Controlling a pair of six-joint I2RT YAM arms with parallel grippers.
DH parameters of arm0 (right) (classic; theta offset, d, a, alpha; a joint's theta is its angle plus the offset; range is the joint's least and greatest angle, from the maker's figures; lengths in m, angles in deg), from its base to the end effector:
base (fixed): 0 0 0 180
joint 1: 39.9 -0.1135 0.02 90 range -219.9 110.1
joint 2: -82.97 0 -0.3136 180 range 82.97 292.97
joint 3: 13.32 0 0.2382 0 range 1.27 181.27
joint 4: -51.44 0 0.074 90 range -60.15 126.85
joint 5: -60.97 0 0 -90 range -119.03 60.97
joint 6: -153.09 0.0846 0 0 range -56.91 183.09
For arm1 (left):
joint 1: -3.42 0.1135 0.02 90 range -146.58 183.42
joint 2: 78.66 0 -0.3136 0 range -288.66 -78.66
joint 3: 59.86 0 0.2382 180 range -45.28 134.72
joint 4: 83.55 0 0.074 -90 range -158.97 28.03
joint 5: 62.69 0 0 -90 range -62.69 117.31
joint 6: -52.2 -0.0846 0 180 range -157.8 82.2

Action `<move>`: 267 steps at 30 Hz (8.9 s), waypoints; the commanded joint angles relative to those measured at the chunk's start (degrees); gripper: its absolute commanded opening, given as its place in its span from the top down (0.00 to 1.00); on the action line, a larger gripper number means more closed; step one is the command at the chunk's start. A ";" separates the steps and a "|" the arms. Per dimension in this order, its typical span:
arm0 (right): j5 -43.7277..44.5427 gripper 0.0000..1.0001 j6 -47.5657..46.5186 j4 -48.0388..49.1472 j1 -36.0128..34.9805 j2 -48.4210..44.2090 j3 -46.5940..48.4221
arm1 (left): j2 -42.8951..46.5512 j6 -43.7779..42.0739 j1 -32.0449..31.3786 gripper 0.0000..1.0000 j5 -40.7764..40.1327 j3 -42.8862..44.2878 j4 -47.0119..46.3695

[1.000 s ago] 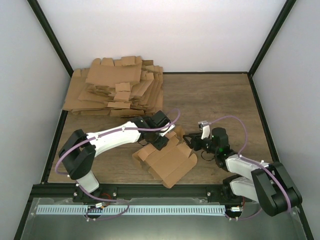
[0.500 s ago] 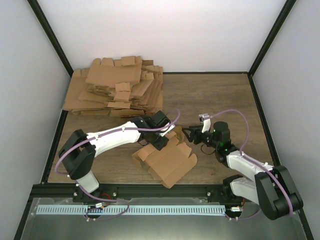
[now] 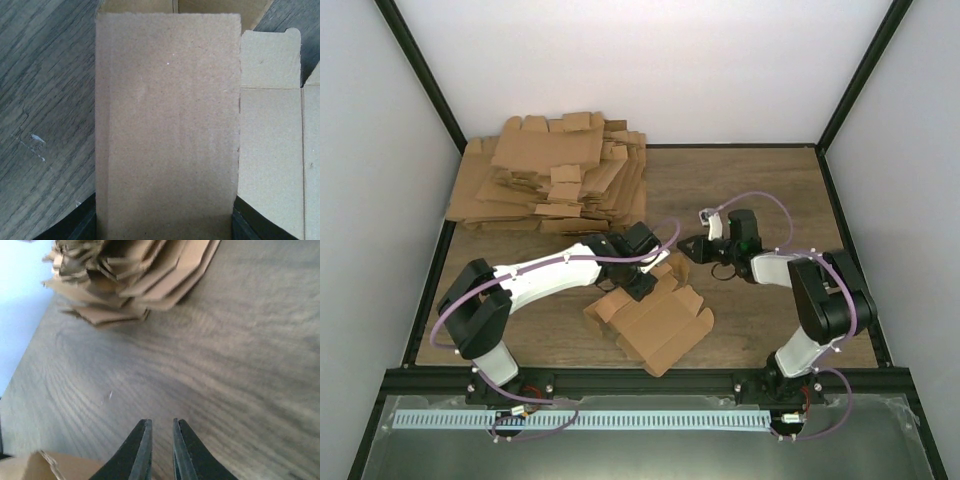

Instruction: Fold the paper box

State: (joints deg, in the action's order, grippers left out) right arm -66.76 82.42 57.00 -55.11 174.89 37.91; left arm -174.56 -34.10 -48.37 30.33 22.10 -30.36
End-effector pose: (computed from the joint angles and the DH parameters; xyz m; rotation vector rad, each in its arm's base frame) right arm 0.3014 0.1356 0.1905 -0.3103 2.2080 1.0547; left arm 0.2099 -0.2739 0.2220 1.1521 2.5456 -0.3283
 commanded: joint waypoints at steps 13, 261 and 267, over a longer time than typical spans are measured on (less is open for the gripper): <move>-9.22 0.82 -3.49 10.02 -3.59 -3.59 -10.44 | 0.44 -3.97 0.11 0.50 -0.98 0.71 -0.25; 41.07 0.83 -12.38 49.52 -32.53 11.92 -16.42 | -1.16 12.18 14.08 0.30 31.21 -8.17 -20.67; 41.77 0.99 -11.94 49.07 -32.57 11.51 -16.09 | 1.40 12.66 14.08 0.20 28.74 -8.39 -20.67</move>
State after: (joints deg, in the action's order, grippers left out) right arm -27.53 71.01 103.55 -87.43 186.49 20.14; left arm -175.04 -22.01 -33.97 58.64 12.81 -51.82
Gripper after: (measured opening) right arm 0.035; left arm 0.738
